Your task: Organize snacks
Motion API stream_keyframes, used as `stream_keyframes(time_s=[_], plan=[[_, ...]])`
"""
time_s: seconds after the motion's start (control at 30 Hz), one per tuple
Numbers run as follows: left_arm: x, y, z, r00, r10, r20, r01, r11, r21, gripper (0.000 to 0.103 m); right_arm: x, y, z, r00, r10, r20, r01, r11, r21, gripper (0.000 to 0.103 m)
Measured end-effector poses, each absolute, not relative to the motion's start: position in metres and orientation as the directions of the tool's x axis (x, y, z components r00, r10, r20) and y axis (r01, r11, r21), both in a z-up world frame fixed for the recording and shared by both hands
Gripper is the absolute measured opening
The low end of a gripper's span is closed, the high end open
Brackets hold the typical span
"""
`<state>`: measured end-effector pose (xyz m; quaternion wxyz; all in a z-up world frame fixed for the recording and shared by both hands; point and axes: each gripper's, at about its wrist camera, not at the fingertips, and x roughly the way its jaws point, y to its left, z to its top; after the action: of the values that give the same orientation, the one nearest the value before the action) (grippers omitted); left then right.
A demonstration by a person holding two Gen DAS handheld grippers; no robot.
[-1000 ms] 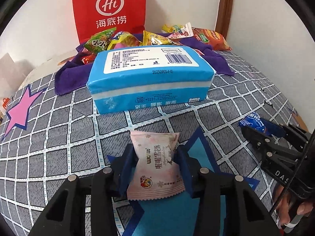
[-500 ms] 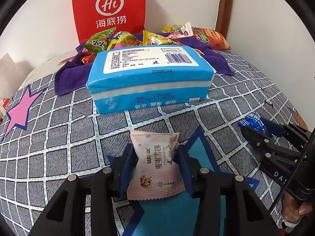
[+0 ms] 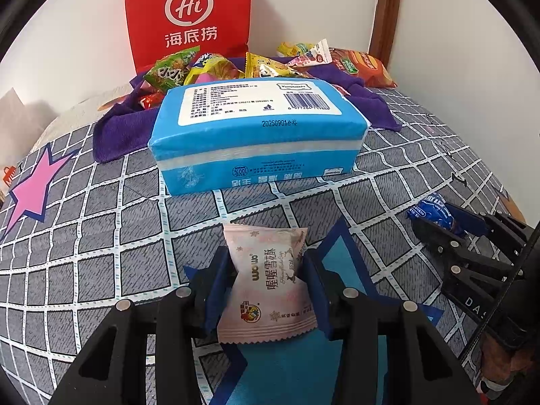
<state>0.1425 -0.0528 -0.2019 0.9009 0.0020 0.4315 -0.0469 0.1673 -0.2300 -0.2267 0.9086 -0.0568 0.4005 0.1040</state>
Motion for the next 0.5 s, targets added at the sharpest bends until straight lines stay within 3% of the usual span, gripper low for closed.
stream_keyframes(time_s=[0.5], plan=[[0.1428, -0.0494, -0.2006, 0.625, -0.108, -0.773, 0.083, 0.994, -0.072, 0.042, 0.1675, -0.2307, -0.2266, 0.658, 0.143, -0.739, -0.235, 0.972, -0.022, 0.044]])
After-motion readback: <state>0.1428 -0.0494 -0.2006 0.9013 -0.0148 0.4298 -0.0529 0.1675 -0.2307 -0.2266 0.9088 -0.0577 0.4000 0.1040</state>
